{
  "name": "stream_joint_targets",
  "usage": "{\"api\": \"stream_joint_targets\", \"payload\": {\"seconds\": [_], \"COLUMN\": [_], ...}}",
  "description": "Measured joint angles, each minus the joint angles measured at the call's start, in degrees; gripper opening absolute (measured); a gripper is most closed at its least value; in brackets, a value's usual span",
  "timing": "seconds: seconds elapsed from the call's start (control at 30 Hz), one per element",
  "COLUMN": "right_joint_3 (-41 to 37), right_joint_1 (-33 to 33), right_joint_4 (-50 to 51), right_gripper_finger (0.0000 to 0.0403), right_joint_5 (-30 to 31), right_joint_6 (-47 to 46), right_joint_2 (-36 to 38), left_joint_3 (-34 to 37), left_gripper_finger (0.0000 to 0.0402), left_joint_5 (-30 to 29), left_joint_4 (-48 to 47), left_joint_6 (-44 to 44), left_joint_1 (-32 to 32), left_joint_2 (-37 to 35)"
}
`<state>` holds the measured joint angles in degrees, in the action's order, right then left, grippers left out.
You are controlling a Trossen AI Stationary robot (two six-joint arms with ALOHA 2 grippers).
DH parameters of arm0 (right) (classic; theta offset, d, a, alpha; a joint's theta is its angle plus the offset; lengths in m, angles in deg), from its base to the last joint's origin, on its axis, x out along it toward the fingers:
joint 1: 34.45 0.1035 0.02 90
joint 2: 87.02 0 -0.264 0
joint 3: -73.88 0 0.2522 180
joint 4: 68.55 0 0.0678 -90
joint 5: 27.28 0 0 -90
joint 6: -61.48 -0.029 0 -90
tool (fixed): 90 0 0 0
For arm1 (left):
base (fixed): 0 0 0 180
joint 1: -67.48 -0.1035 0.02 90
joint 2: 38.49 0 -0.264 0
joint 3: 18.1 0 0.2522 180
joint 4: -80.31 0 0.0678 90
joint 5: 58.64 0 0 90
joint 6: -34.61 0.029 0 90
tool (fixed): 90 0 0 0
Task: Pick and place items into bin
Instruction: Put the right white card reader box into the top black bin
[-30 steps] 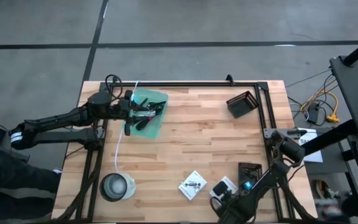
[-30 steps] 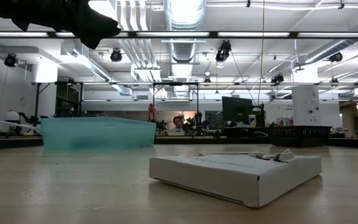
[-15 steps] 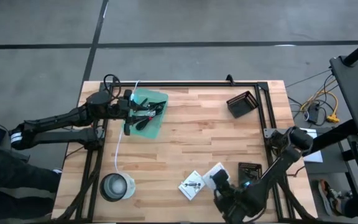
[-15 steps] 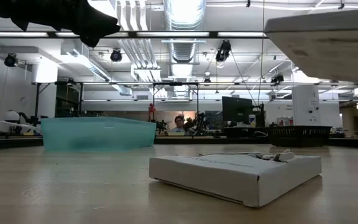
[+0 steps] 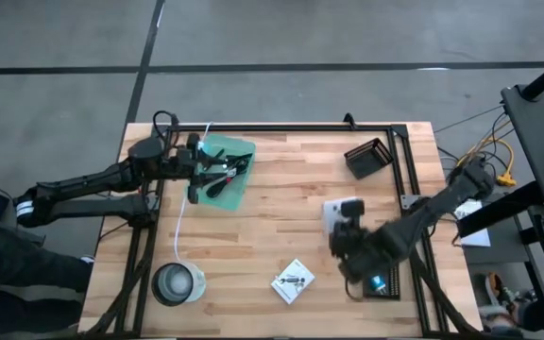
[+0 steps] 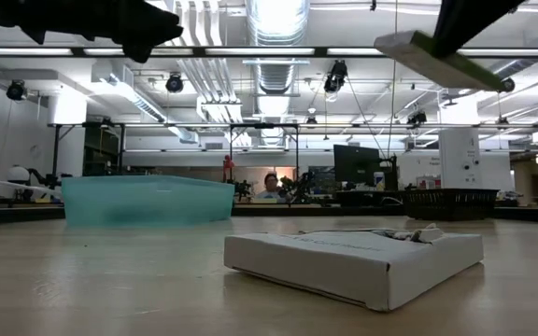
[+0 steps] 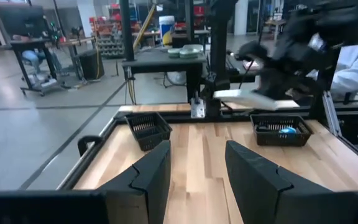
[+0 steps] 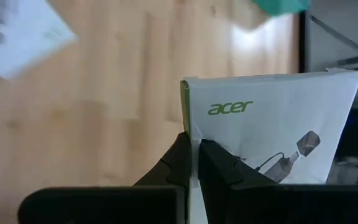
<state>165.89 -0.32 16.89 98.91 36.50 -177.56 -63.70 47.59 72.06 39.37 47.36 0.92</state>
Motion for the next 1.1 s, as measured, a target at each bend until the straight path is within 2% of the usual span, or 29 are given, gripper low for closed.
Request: {"api": "stream_joint_targets", "payload": {"seconds": [0.17, 0.33, 0.57, 0.77, 1.1], "right_joint_3": [-6.22, -12.85, -21.01, -23.84, -25.13], "right_joint_1": [-7.94, -19.97, -36.60, -46.79, -59.21], "right_joint_4": [0.10, 0.02, -0.78, -0.86, -3.85], "right_gripper_finger": [0.0011, 0.0011, 0.0011, 0.0011, 0.0011], "right_joint_5": [-0.78, -6.76, -12.69, -15.29, -15.04], "right_joint_6": [9.40, 17.82, 37.39, 49.84, 66.57], "right_joint_2": [7.50, 15.09, 22.47, 22.16, 16.65], "left_joint_3": [0.00, 0.00, 0.00, 0.00, 0.00], "left_gripper_finger": [0.0136, 0.0136, 0.0136, 0.0136, 0.0136], "left_joint_5": [0.00, 0.00, 0.00, 0.00, 0.00], "left_joint_4": [1.62, 1.43, 1.52, 1.56, 4.20], "left_joint_6": [0.06, 0.06, 0.56, 0.63, 4.65], "left_joint_1": [0.02, 0.02, 0.02, 0.01, 0.00], "left_joint_2": [0.27, 0.57, 1.53, 2.55, 6.35]}}
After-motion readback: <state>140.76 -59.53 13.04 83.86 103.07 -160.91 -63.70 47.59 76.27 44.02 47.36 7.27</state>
